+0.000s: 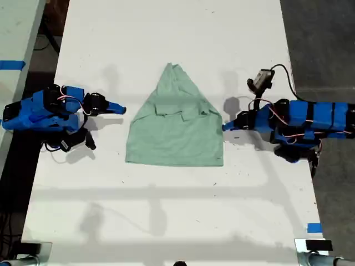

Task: Fold t shirt

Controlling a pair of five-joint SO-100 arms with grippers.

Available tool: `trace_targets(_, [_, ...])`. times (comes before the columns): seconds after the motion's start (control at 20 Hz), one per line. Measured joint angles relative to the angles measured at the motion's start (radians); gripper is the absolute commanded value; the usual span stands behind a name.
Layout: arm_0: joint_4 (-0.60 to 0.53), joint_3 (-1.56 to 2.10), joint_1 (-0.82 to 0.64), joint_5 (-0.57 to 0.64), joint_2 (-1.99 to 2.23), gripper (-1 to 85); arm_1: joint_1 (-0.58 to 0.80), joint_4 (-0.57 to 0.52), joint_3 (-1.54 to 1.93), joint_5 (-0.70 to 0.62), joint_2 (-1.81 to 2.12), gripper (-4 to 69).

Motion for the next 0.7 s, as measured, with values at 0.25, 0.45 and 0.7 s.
trace_targets(0.25, [0.0, 0.0, 0.0, 0.0, 0.0, -0.1, -0.078, -0.17, -0.011, 0.009, -0.239, 16.2])
trace_targets(0.45, [0.0, 0.0, 0.0, 0.0, 0.0, -0.1, -0.077, -0.238, -0.011, -0.006, -0.276, 17.1])
trace_targets(0.7, [0.0, 0.0, 0.0, 0.0, 0.0, -0.1, -0.086, -0.307, -0.046, -0.063, -0.396, 18.5])
